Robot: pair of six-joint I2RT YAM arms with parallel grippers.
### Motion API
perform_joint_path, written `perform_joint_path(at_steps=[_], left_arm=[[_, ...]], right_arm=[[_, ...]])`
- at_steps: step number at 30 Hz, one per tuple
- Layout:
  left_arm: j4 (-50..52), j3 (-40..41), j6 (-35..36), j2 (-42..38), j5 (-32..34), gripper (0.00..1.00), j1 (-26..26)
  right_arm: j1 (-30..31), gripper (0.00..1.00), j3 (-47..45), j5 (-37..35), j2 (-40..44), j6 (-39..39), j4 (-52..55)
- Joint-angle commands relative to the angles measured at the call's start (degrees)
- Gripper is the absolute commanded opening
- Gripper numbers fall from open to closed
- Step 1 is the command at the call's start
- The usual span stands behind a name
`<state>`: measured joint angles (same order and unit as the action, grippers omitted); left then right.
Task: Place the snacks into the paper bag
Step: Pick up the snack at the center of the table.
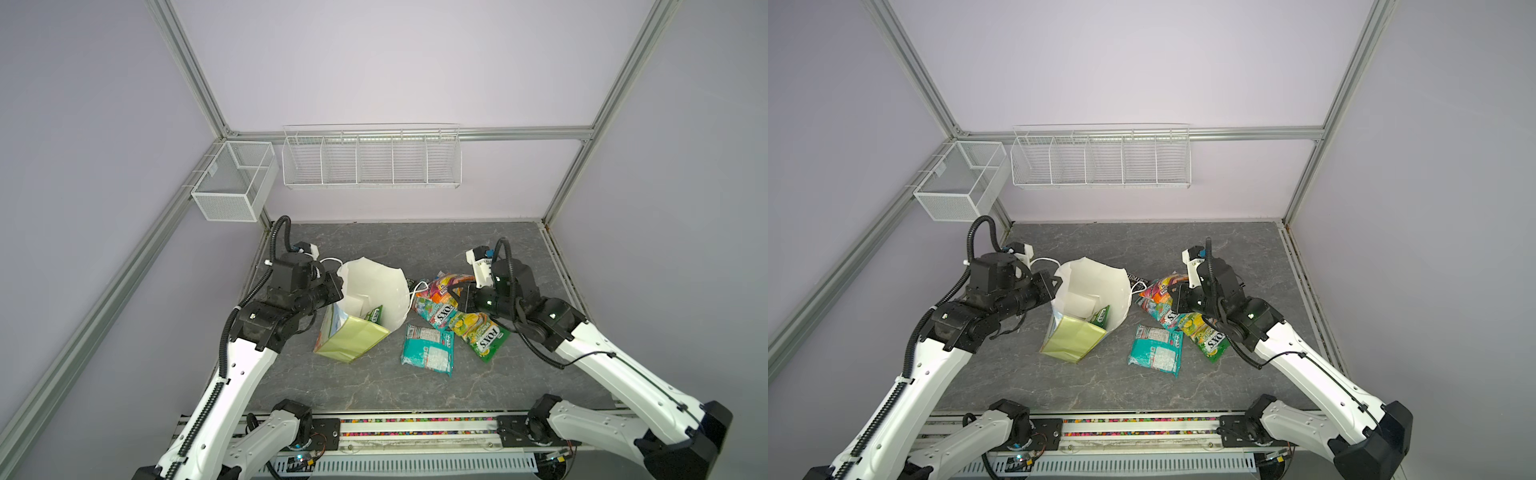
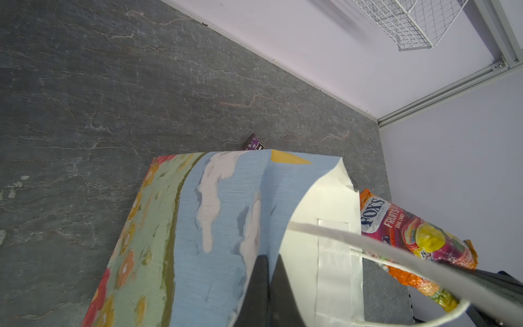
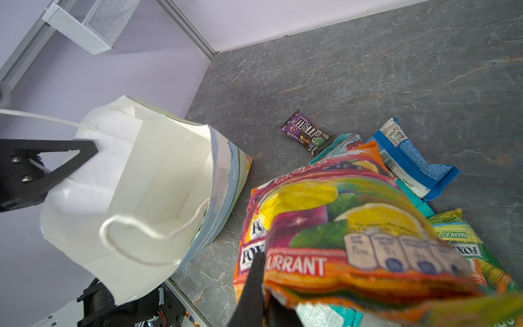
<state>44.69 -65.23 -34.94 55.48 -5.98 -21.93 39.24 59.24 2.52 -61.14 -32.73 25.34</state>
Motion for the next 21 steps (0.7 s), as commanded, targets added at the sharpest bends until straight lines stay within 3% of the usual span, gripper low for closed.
perform_joint_path(at_steps=[1,21], left_arm=[[-2.25,0.49,-1.28,-1.16,0.93,0.00,-0.34],[-2.24,1.42,-2.11,-2.33,1.67,0.00,-0.46]], right_arm=[[1.15,0.07,1.61,-1.46,2.15,1.61,0.16],[3.59,0.07,9.74,-2.26,6.85,6.14,8.19]])
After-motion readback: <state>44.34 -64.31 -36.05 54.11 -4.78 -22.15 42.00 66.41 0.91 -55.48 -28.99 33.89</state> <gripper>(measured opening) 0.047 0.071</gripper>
